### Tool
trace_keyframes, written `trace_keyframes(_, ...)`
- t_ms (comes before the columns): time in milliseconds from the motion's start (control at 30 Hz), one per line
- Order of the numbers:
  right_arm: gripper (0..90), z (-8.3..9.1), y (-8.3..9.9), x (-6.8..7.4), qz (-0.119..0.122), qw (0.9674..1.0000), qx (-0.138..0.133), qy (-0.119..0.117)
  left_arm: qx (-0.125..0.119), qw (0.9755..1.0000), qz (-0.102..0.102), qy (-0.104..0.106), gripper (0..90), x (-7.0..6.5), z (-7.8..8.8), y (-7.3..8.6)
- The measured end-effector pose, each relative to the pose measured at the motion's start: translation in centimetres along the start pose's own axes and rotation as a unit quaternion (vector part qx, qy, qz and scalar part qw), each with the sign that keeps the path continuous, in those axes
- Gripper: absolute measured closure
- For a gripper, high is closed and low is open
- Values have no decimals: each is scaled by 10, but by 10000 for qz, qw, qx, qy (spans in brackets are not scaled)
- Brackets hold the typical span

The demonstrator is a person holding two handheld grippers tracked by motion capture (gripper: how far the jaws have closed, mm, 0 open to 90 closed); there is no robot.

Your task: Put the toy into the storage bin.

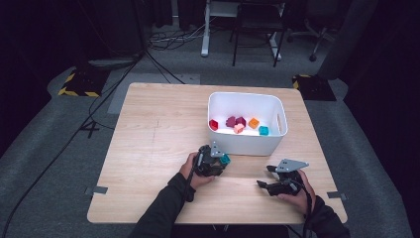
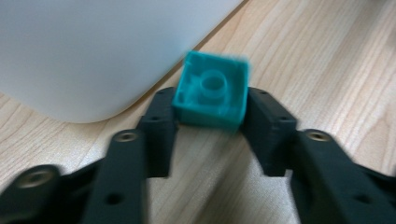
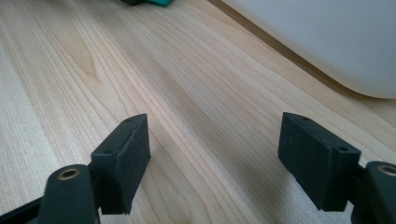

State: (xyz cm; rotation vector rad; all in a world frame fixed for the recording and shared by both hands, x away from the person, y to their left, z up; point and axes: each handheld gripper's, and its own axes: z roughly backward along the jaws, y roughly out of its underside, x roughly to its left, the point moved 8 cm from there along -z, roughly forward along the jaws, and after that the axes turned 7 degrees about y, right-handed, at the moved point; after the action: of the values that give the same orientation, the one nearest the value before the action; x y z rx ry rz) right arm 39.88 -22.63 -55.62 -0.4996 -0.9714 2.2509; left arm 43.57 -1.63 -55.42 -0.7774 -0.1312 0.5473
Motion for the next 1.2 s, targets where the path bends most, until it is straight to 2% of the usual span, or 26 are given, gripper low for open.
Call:
trace_keyframes(100, 252, 0, 0, 0, 1, 10000, 0, 1, -27, 10000, -10, 53, 586, -2, 0, 1)
trace_keyframes(167, 252, 0, 0, 0, 2, 10000, 1, 1, 47, 10000, -55, 39, 587, -2, 3, 4)
trace_keyframes(267, 252, 0, 0, 0, -2, 10000, 1, 1, -47, 9999, -83, 93, 588, -2, 6, 4)
trace_keyframes(367, 252, 0, 0, 0, 1, 10000, 0, 0, -2, 9999, -65, 125, 587, -1, 6, 6)
trace_keyframes(433, 251, 0, 0, 0, -1, 10000, 0, 0, 21, 9999, -76, 67, 587, -1, 6, 6)
trace_keyframes(467, 251, 0, 0, 0, -3, 10000, 1, 1, 20, 9998, -119, 138, 587, -2, 5, 6)
trace_keyframes(600, 251, 0, 0, 0, 0, 10000, 1, 1, 17, 9998, -135, 132, 587, -3, 5, 6)
trace_keyframes(767, 251, 0, 0, 0, 0, 10000, 0, 1, -96, 9997, -212, 122, 589, -4, 9, 5)
trace_keyframes(800, 251, 0, 0, 0, -3, 10000, -1, -1, -162, 9997, -155, 137, 589, -4, 9, 5)
trace_keyframes(1033, 251, 0, 0, 0, 0, 10000, 0, 1, -264, 9996, -84, 58, 589, 4, 21, 12)
trace_keyframes(1100, 251, 0, 0, 0, 2, 10000, 0, 1, -305, 9995, -97, -23, 589, 7, 27, 15)
trace_keyframes(1200, 252, 0, 0, 0, -2, 10000, 0, -1, -310, 9995, -35, -29, 589, 13, 35, 22)
